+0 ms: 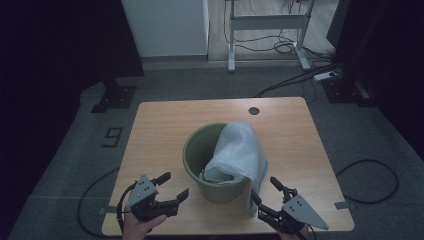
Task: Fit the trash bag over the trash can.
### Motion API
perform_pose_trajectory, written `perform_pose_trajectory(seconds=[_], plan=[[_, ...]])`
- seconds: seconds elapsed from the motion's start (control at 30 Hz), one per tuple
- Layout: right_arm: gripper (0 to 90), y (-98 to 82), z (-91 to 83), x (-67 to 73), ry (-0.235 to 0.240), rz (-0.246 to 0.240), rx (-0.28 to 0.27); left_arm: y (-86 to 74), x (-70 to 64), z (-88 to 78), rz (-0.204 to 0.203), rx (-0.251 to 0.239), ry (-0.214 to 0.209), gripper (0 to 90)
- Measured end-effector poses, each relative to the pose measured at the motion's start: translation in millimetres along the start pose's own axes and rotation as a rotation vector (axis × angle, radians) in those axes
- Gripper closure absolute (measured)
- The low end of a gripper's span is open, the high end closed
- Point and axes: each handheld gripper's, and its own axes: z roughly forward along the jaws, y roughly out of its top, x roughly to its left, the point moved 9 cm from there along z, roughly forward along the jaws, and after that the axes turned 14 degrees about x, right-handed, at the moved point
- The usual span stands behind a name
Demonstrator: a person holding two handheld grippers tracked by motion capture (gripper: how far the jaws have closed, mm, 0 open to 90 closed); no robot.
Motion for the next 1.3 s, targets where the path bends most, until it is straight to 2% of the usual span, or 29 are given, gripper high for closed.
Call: perform_pose_trajectory(seconds=[0.13,0.17,0.2,0.23,0.33,0.37,0.43,0.47,0.5,0.53,0.57,0.6,0.63,0.67,0.7,0.77,0.8,0.87,0.9,0.97,1.0,1.03,1.1,1.13,1.17,1.2,1.23,1.27,1.3], plan=[[25.9,-23.1,17.0,4.7,0.004,0.005,0.064,0.0,-0.8,1.3,0.003,0.001,0.0,19.4],[25.9,-23.1,17.0,4.7,0.004,0.005,0.064,0.0,-0.8,1.3,0.003,0.001,0.0,19.3],[25.9,-27.4,21.8,4.7,-0.002,0.006,0.078,-0.3,-0.7,1.4,0.002,0.002,0.0,19.3],[27.7,-35.6,31.7,1.0,-0.034,0.012,0.113,-0.9,-0.2,1.1,0.002,0.003,0.001,19.4],[33.5,-43.4,40.0,-3.3,-0.049,0.018,0.148,-1.5,0.7,0.3,0.001,0.002,0.002,19.4],[51.0,-49.3,44.6,-8.1,-0.062,0.005,0.172,-1.9,1.6,-0.7,-0.002,0.0,0.002,19.4],[68.4,-51.8,45.9,-14.9,-0.069,0.004,0.185,-2.0,2.2,-1.3,-0.003,-0.002,0.004,19.4],[68.4,-51.8,45.9,-14.9,-0.069,0.004,0.185,-2.0,2.2,-1.3,-0.003,-0.002,0.004,19.4],[80.7,-49.2,44.2,-27.0,-0.111,0.006,0.183,-1.5,1.9,-2.1,-0.002,-0.004,0.003,19.5],[80.7,-49.2,44.2,-27.0,-0.111,0.006,0.183,-1.5,1.9,-2.1,-0.002,-0.004,0.003,19.6],[87.1,-41.2,39.8,-43.3,-0.153,0.026,0.16,-1.0,1.1,-2.1,0.003,-0.003,0.005,19.6],[88.2,-35.3,37.0,-51.6,-0.172,0.032,0.146,-0.4,0.7,-1.9,0.003,-0.003,0.003,19.6],[88.5,-27.9,34.3,-59.5,-0.187,0.039,0.129,0.3,0.3,-1.4,0.004,-0.004,0.002,19.7],[88.5,-27.9,34.3,-59.5,-0.187,0.039,0.129,0.3,0.3,-1.4,0.004,-0.004,0.002,19.7],[88.7,-7.9,27.4,-72.4,-0.207,0.045,0.089,2.1,-0.9,-0.2,0.007,-0.005,0.0,19.7],[88.7,17.0,18.8,-80.7,-0.219,0.043,0.035,3.8,-2.5,1.4,0.011,-0.006,-0.004,19.8],[88.7,17.0,18.8,-80.7,-0.219,0.043,0.035,3.8,-2.5,1.4,0.011,-0.006,-0.004,19.8],[88.8,43.2,10.1,-83.9,-0.224,0.032,-0.018,5.1,-4.0,3.0,0.015,-0.005,-0.006,19.8],[88.7,67.7,3.1,-82.4,-0.219,0.015,-0.066,6.3,-5.2,4.0,0.018,-0.005,-0.008,19.8],[88.7,89.4,-2.2,-78.8,-0.214,-0.003,-0.107,7.6,-6.3,4.0,0.021,-0.005,-0.009,19.8],[88.7,89.4,-2.2,-78.8,-0.214,-0.003,-0.107,7.6,-6.3,4.0,0.021,-0.005,-0.009,19.8],[88.8,108.6,-6.1,-73.8,-0.206,-0.021,-0.142,9.3,-7.0,3.2,0.025,-0.006,-0.008,19.8],[88.8,125.5,-8.5,-67.4,-0.194,-0.04,-0.171,11.7,-7.5,2.1,0.027,-0.009,-0.005,19.8],[88.8,125.5,-8.5,-67.4,-0.194,-0.04,-0.171,11.7,-7.5,2.1,0.027,-0.009,-0.005,19.8],[88.7,138.2,-9.3,-58.6,-0.173,-0.056,-0.187,14.4,-9.5,1.6,0.034,-0.01,-0.008,19.8],[88.7,138.2,-9.3,-58.6,-0.173,-0.056,-0.187,14.4,-9.5,1.6,0.034,-0.01,-0.008,19.8],[88.7,145.8,-7.6,-47.9,-0.149,-0.076,-0.19,17.7,-13.2,2.4,0.048,-0.01,-0.011,19.7],[88.7,145.8,-7.6,-47.9,-0.149,-0.076,-0.19,17.7,-13.2,2.4,0.048,-0.01,-0.011,19.7],[88.7,147.8,-3.1,-36.7,-0.122,-0.095,-0.181,21.1,-17.0,3.6,0.058,-0.012,-0.015,19.7]])
